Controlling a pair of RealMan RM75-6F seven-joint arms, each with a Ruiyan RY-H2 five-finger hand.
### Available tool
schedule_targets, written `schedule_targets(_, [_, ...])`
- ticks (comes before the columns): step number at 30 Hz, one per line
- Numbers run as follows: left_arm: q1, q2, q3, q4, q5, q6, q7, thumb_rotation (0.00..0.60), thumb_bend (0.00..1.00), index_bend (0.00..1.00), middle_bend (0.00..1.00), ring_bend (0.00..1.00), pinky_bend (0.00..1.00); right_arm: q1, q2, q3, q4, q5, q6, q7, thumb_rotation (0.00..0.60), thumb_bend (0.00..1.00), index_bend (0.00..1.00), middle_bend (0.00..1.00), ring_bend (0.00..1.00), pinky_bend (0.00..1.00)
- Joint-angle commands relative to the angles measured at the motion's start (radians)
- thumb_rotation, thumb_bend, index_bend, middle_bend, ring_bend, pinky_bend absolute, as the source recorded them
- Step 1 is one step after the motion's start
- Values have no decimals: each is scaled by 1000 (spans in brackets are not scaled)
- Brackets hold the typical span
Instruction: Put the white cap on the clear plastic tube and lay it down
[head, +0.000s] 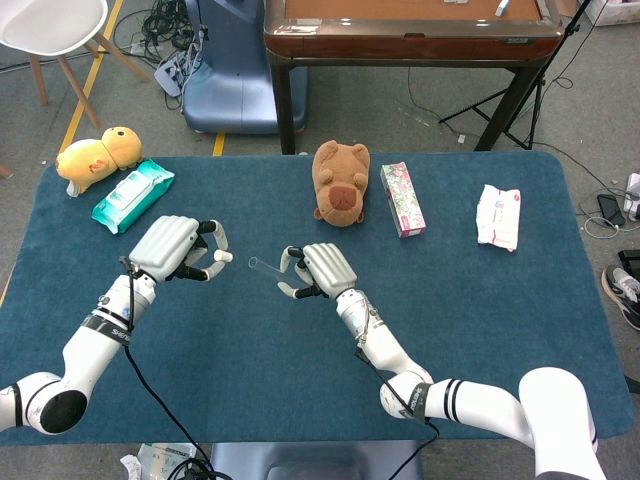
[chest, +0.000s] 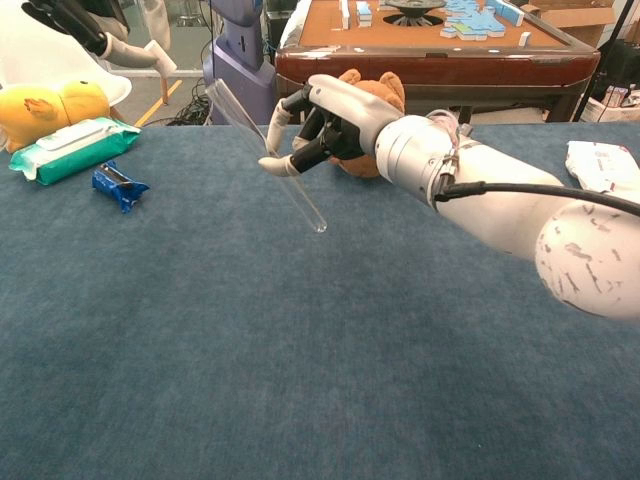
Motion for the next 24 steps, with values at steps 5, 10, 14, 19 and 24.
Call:
schedule_targets(5, [-28, -16, 7, -16, -13, -2, 27, 600, 311, 542, 1000, 1000, 1000, 8, -1, 0, -4, 0, -4, -8, 600, 529, 712, 945, 1000, 1000])
schedule_targets(10, [-45, -23, 11, -23, -26, -4, 41, 600, 311, 541, 1000, 1000, 1000, 11, 0, 1, -9, 4, -3, -15, 600, 529, 712, 945, 1000, 1000])
schedule_targets(14, [-56, -29, 15, -24, -35, -3, 49, 600, 310, 541, 1000, 1000, 1000, 10, 2, -1, -17, 4, -2, -17, 600, 529, 712, 945, 1000, 1000])
schedule_targets(19, [-65, -32, 19, -23, -42, -1, 54, 600, 311, 541, 1000, 1000, 1000, 7, 4, -5, -22, 4, 1, -18, 600, 529, 712, 945, 1000, 1000])
schedule_targets(24, [-70, -32, 24, -21, -46, 0, 56, 600, 311, 541, 1000, 1000, 1000, 5, 5, -8, -24, 6, 0, -18, 600, 529, 712, 945, 1000, 1000])
